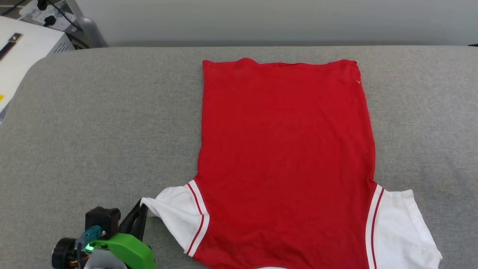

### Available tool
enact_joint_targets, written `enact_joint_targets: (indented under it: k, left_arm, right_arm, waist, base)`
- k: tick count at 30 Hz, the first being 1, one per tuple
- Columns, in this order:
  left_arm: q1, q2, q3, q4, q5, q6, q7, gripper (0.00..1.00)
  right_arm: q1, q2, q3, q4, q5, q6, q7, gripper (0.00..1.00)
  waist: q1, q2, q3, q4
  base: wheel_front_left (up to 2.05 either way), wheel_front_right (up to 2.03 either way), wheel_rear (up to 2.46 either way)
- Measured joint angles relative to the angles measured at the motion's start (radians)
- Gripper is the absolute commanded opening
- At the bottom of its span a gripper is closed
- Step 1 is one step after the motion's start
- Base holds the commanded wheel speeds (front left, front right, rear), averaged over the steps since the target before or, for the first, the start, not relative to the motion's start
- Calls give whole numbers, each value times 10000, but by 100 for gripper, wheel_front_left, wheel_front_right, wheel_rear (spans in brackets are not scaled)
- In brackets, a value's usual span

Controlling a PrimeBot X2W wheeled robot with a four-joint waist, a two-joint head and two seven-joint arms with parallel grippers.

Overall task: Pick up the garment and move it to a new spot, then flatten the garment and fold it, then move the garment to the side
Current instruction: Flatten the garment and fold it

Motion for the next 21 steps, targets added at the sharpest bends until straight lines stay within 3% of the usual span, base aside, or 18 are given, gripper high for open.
enact_joint_targets:
  k: [6, 14, 21]
  left_arm:
    - [-993, -159, -54, -303, 619, -15, 0, 0]
    - [-1987, -755, -13, -508, 1492, -115, -6, 0]
    - [-2459, -1264, 190, -702, 2056, -242, -13, 0]
  right_arm:
    - [-3005, 282, -79, -17, -71, -2, 3302, 100]
    - [-6775, 947, 700, 1597, -667, -2, 8057, 100]
    - [-8405, 1839, 585, 3154, -2192, -4, 9718, 100]
  waist:
    - [0, 0, 855, 382]
    - [0, 0, 2291, 1048]
    - [2, 0, 3533, 1702]
  base:
    - [0, 0, 0]
    - [0, 0, 0]
    - [0, 0, 0]
